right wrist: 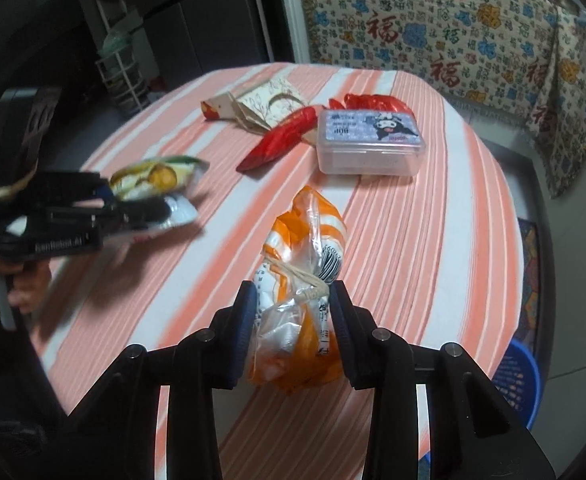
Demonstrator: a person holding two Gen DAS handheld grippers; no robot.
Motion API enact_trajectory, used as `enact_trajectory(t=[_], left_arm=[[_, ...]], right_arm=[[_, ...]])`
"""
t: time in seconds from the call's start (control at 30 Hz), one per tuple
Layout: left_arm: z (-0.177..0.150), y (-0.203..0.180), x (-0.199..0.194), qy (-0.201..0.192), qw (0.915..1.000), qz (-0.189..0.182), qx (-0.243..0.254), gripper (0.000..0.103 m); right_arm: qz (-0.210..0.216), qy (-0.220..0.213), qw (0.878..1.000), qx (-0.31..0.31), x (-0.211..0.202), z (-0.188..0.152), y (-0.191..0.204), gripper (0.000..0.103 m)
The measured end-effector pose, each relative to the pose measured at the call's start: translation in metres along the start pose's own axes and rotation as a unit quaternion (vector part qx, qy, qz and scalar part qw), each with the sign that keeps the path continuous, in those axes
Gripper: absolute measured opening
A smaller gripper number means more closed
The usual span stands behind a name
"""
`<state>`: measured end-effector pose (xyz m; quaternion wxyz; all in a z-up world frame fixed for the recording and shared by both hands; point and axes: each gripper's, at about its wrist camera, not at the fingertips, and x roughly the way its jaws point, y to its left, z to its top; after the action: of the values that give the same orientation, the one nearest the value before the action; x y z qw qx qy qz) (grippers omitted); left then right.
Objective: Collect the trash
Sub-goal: 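Grasp the green-and-silver snack wrapper with the left tool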
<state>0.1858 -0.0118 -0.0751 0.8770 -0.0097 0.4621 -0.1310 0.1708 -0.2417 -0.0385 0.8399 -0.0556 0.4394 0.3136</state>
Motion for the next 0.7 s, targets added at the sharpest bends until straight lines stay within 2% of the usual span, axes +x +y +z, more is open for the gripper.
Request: enact_trajectory(t=[0.1, 0.43, 0.7], left_arm=[[-0.002, -0.020, -0.004, -0.011, 0.9997, 0.022, 0.005, 0.029], [0.000, -0.052, -0.004, -0.028, 0.9984, 0.049, 0.006, 0.029], [0.003, -0.067, 0.005, -0.026, 0.9981, 0.054, 0.014, 0.029]], right_arm=[[0.009, -0.007, 1.000, 0.015, -0.004, -0.002, -0.008, 0.038], [0.017, -0.023, 0.999, 0.039, -0.015, -0.007, -0.020, 0.038], [0.024, -0.027, 0.998, 0.049, -0.019, -0.010, -0.027, 0.038]])
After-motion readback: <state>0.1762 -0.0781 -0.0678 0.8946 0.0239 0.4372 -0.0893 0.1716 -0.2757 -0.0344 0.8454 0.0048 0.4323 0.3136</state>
